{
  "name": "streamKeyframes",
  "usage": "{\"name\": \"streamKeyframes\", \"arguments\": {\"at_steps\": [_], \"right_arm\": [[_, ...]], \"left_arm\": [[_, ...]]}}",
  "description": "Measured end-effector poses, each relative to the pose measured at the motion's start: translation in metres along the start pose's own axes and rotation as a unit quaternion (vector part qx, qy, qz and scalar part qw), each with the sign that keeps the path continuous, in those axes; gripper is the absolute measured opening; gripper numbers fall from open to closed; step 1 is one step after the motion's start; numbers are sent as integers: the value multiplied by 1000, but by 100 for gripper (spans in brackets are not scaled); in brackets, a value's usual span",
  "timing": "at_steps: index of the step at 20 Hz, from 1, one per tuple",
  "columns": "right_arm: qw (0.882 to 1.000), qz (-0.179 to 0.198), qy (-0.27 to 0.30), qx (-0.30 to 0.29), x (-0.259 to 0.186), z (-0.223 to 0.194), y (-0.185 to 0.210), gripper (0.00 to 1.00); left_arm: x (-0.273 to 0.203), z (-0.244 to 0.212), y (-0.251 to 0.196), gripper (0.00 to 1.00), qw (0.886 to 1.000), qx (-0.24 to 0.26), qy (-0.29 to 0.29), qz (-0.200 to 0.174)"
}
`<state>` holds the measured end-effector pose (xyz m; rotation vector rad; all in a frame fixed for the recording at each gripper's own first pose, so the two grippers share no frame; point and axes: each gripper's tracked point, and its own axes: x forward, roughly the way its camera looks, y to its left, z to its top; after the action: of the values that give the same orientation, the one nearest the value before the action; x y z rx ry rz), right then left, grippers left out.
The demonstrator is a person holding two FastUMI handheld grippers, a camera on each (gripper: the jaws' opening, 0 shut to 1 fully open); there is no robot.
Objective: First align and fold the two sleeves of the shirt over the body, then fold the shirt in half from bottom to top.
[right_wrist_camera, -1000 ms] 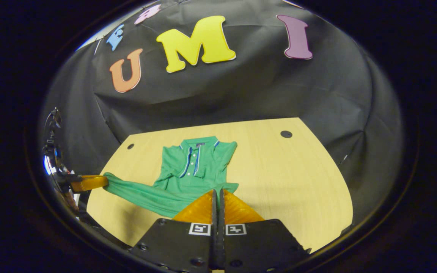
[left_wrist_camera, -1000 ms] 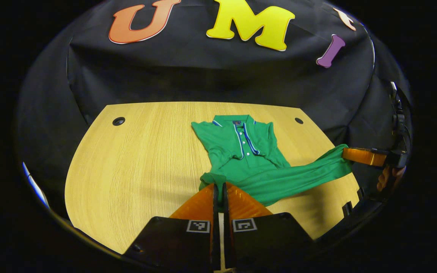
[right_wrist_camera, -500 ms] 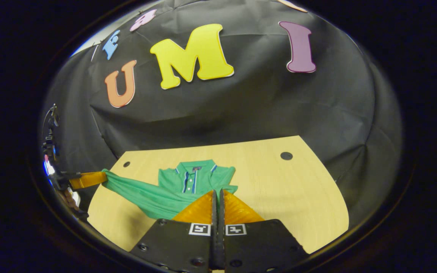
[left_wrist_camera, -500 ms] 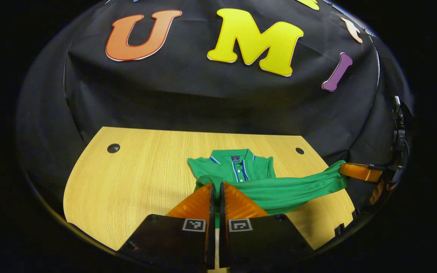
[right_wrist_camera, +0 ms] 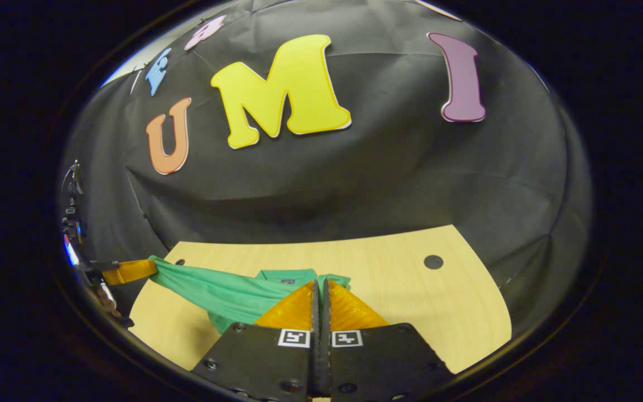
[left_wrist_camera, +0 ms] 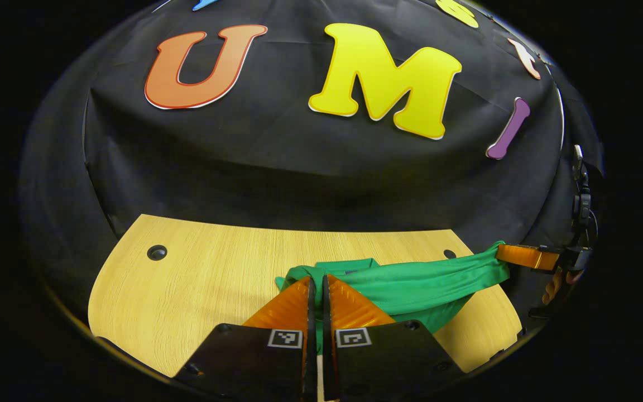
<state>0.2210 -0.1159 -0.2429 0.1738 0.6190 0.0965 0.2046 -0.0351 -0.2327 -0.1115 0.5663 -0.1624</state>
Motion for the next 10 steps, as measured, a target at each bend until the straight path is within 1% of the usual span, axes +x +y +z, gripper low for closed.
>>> {"name": "streamKeyframes", "arguments": {"at_steps": [2,4,8,10], "right_arm": [[1000,2,-4,3,18,10,-1,0],[1000,5,-4,6,37,18,-2,0],[1000,14,-1,-7,76,25,-2,0],[1000,21,5,-11,98,27,-1,1]], "left_arm": [[16,10,4,10,1000,-4,-10,0],[34,15,10,9,1000,-1,-9,7],[68,16,16,10,1000,-14,-8,15],[83,16,20,9,1000,-9,-5,22]]}}
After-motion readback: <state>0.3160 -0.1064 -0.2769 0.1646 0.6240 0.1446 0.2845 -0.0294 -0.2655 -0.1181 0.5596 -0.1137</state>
